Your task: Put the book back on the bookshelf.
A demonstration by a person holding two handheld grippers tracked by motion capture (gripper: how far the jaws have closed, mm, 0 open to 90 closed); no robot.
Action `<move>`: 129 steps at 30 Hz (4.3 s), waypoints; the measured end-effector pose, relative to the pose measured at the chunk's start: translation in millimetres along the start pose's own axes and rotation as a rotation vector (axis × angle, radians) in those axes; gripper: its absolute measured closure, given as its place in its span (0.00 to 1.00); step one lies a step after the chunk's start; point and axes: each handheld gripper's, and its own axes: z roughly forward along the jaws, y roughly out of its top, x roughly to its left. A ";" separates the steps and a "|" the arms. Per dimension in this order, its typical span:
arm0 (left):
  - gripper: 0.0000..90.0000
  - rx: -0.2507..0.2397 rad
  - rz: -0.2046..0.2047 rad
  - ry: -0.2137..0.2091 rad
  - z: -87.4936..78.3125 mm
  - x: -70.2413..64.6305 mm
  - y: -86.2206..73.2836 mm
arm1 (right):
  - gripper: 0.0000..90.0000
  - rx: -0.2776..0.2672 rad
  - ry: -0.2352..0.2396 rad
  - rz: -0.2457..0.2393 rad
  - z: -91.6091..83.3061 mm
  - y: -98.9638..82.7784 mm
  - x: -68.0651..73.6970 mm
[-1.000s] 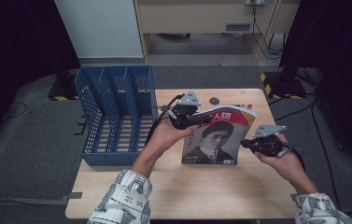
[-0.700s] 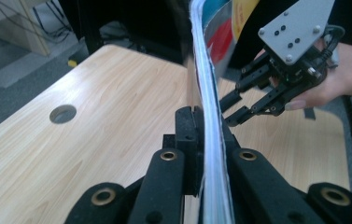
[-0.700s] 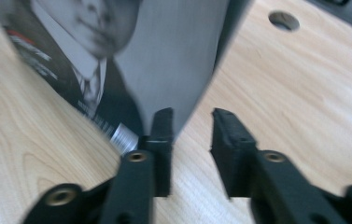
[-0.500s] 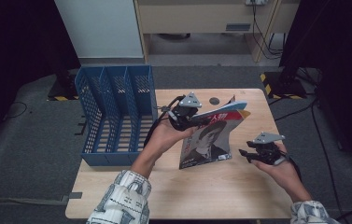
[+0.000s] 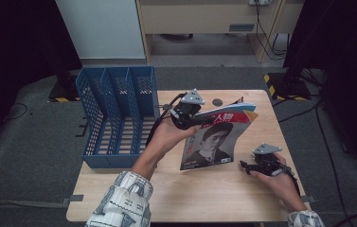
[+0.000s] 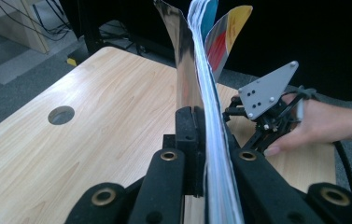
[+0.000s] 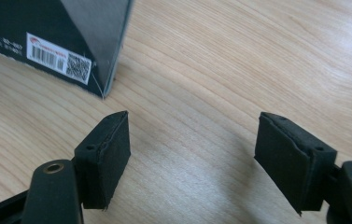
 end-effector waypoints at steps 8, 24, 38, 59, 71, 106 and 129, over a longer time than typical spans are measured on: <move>0.96 0.024 -0.012 0.037 -18.5 -5.0 11.8 | 0.23 -0.029 0.021 0.106 3.4 -6.0 -2.1; 0.96 0.000 -0.038 0.089 -61.8 -3.7 25.7 | 0.18 -0.020 0.007 0.121 4.2 -5.4 3.9; 0.96 -0.006 -0.079 0.124 -88.5 -4.6 30.4 | 0.18 -0.020 0.005 0.119 4.2 -5.4 4.2; 0.96 -0.004 -0.119 0.176 -125.9 -2.0 18.5 | 0.18 -0.021 0.004 0.119 4.3 -5.5 4.3; 0.96 -0.012 -0.158 0.227 -155.9 8.8 10.4 | 0.18 -0.022 0.004 0.118 4.3 -5.4 4.2; 0.96 -0.057 -0.257 0.417 -237.3 40.9 -14.1 | 0.18 -0.022 0.004 0.122 4.4 -5.4 4.5; 0.96 -0.037 -0.299 0.536 -270.5 58.7 -31.5 | 0.18 -0.023 0.004 0.120 4.4 -5.4 4.4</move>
